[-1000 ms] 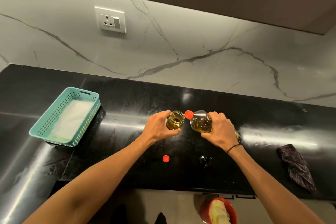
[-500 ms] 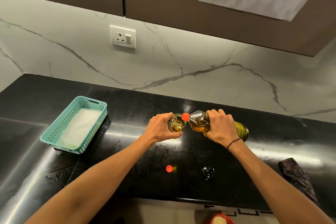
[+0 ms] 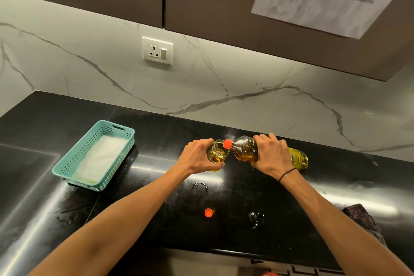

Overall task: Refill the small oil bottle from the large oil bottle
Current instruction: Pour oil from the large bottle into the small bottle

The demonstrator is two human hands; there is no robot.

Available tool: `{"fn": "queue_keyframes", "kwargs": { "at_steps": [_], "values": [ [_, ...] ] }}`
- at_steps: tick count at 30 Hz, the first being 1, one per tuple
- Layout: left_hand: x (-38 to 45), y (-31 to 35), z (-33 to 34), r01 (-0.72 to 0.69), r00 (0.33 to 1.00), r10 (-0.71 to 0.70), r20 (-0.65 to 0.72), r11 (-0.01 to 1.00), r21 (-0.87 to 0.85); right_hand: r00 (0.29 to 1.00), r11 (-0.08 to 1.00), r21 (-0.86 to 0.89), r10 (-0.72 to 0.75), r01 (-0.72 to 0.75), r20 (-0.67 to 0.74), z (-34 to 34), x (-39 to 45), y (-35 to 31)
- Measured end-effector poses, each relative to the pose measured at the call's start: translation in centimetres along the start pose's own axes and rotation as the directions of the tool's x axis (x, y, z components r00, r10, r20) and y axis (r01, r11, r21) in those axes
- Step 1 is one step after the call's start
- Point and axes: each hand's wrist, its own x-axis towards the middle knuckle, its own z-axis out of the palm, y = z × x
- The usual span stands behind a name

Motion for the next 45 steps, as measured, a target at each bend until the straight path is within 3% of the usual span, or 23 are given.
{"fn": "queue_keyframes", "kwargs": {
  "at_steps": [19, 45],
  "values": [
    [0.8, 0.2, -0.1, -0.006, 1.0, 0.006, -0.017, 1.0, 0.014, 0.998, 0.995, -0.104, -0.005, -0.001, -0.06, -1.2, 0.4, 0.1],
    [0.9, 0.2, 0.0, 0.015, 1.0, -0.015, -0.02, 1.0, -0.01, 0.999, 0.993, -0.114, 0.008, -0.013, -0.045, -1.6, 0.4, 0.0]
  ]
}}
